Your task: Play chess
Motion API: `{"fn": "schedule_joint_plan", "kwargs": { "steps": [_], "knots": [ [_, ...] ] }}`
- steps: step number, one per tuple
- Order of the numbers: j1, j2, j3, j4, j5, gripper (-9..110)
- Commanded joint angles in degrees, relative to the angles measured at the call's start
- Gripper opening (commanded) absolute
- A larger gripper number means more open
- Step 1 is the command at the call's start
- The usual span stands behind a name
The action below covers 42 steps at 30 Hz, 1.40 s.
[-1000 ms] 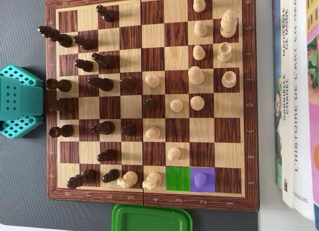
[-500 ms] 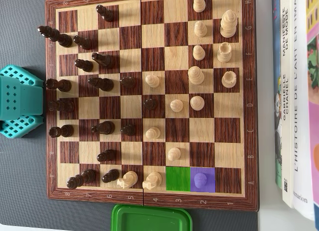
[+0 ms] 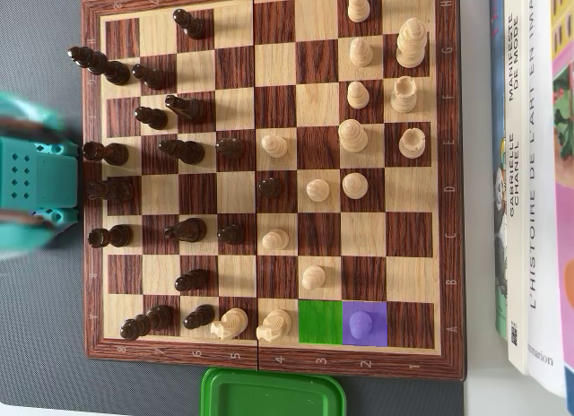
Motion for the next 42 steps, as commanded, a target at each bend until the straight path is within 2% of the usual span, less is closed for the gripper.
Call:
{"fn": "schedule_joint_plan", "kwargs": {
  "steps": [1,9,23,35,42],
  "knots": [
    [0.44,-6.42,-6.86,6.42,-0.35,19],
    [7.82,-27.60,-20.83,19.86,-0.26,19],
    [12.57,-63.28,-46.49,30.76,-0.35,19],
    [14.85,-86.40,-63.90,32.34,-0.53,19],
    [16.52,-100.02,-74.09,32.34,-5.27,19]
  ]
}}
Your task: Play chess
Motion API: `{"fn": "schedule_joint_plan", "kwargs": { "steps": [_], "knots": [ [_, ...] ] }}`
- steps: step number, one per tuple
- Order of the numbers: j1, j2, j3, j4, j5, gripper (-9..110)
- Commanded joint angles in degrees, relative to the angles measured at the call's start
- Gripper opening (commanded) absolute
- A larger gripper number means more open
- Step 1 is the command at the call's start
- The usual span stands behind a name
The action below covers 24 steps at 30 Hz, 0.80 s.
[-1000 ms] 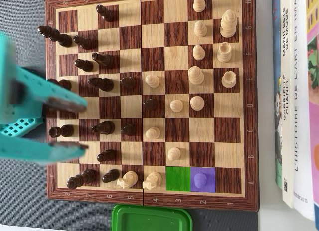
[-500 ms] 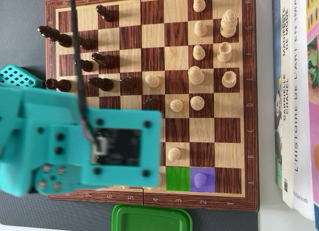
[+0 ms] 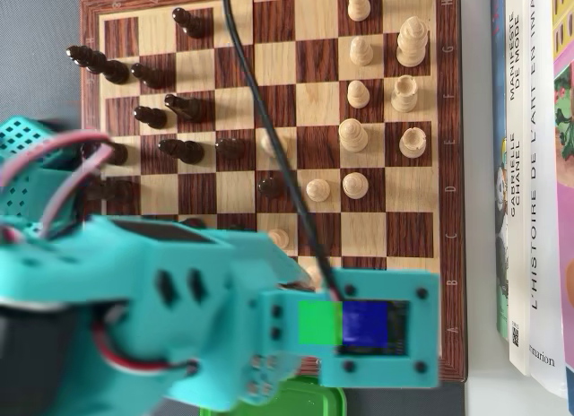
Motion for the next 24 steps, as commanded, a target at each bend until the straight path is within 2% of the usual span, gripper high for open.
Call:
{"fn": "schedule_joint_plan", "kwargs": {
  "steps": [1,24],
  "knots": [
    [0.97,-2.99,-5.89,0.18,-1.05,19],
    [2.02,-19.51,-21.09,0.18,-2.46,19]
  ]
}}
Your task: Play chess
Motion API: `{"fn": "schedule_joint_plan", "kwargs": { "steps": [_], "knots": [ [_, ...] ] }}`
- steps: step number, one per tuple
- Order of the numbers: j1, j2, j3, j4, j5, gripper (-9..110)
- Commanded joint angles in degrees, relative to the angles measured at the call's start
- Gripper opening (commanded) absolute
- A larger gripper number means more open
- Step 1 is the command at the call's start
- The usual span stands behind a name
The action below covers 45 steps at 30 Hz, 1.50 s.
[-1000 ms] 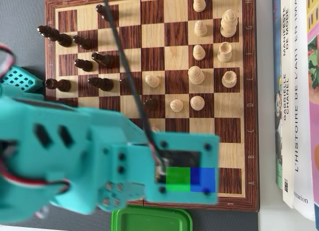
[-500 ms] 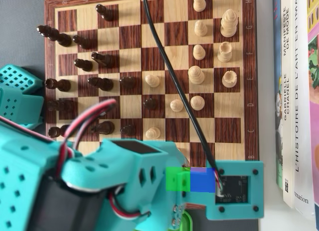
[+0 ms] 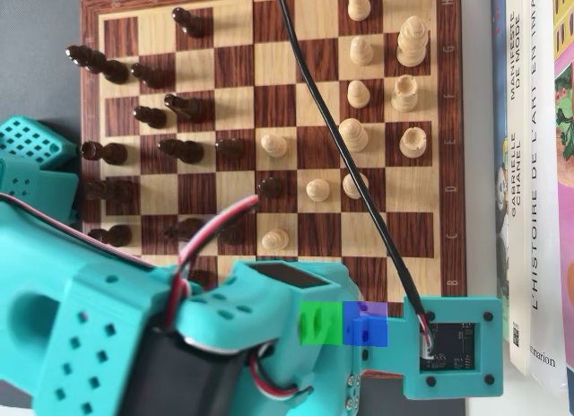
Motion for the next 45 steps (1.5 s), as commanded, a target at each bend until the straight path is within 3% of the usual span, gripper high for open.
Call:
{"fn": "schedule_joint_plan", "kwargs": {
  "steps": [1,45],
  "knots": [
    [0.79,-0.26,-4.13,0.18,-0.79,19],
    [2.72,-7.38,-6.06,0.09,-0.88,19]
  ]
}}
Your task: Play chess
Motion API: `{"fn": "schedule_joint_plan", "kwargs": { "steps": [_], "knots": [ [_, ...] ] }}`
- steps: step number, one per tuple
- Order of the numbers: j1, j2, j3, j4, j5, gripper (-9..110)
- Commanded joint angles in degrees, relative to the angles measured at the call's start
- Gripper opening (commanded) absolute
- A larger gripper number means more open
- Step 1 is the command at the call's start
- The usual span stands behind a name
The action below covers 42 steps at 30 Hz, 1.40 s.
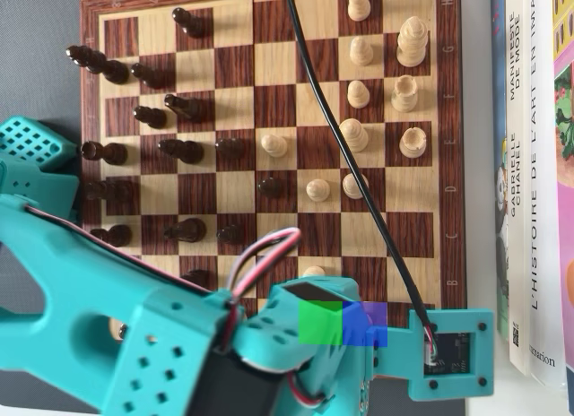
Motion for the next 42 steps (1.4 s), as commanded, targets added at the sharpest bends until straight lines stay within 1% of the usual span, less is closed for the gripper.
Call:
{"fn": "schedule_joint_plan", "kwargs": {
  "steps": [1,12,30,36,42],
  "knots": [
    [0.79,0.79,-2.64,0.09,-0.26,19],
    [0.18,0.79,-4.83,0.18,-0.26,19],
    [0.00,3.25,-4.13,0.18,-0.26,19],
    [0.00,3.52,-4.13,2.11,-0.26,18],
    [0.00,3.52,-4.39,1.85,-0.26,11]
  ]
}}
